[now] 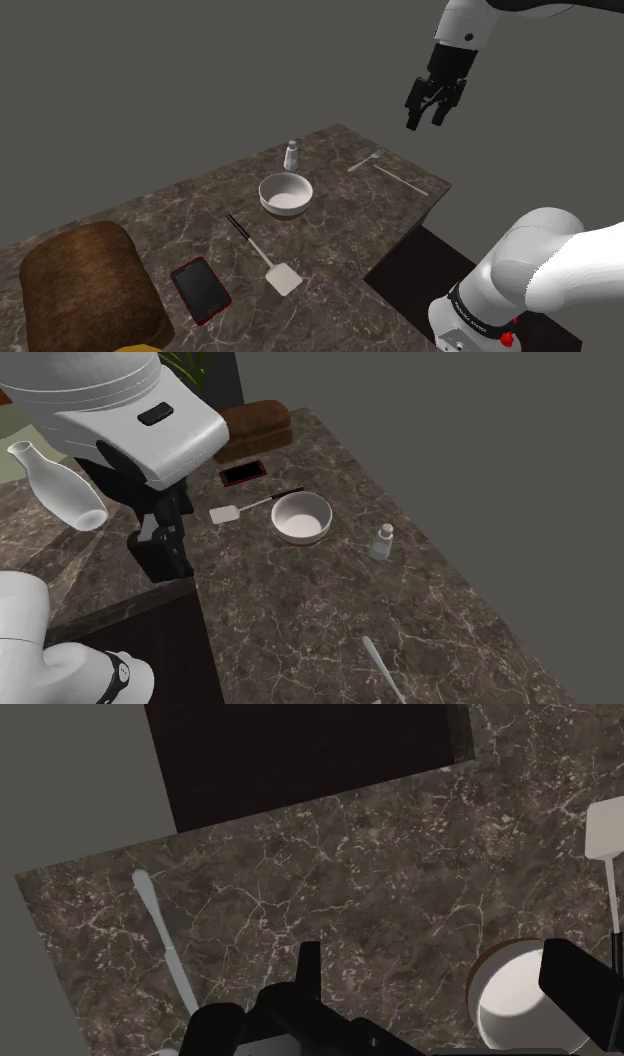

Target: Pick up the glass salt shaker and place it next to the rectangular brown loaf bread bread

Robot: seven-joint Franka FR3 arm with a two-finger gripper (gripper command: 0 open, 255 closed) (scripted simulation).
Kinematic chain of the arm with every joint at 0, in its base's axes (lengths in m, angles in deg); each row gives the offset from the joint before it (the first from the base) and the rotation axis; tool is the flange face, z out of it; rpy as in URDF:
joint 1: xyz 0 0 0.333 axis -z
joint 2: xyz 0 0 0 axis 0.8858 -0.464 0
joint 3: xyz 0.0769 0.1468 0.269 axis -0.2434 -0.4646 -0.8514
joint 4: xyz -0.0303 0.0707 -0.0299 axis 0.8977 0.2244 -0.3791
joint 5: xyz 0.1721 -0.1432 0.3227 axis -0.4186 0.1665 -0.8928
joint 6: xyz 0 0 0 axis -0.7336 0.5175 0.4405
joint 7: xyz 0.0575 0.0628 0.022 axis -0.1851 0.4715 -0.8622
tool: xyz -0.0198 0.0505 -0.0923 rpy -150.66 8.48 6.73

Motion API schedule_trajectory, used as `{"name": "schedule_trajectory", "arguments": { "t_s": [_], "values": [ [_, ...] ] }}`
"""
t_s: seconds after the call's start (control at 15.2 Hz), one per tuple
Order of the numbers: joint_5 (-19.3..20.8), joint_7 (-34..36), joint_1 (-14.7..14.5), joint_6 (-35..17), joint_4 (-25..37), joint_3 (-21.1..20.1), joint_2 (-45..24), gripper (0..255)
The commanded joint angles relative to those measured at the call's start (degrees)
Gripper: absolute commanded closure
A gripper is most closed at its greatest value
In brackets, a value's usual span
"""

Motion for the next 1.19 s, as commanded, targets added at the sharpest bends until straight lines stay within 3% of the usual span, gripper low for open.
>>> {"name": "schedule_trajectory", "arguments": {
  "t_s": [0.0,0.59,1.12],
  "values": [
    [0.0,0.0,0.0,0.0,0.0,0.0,0.0,0],
    [-0.93,-4.58,-1.64,-19.88,-4.24,1.15,-11.28,0],
    [-3.17,-9.25,-3.48,-35.44,-1.96,2.0,-25.34,0]
  ]
}}
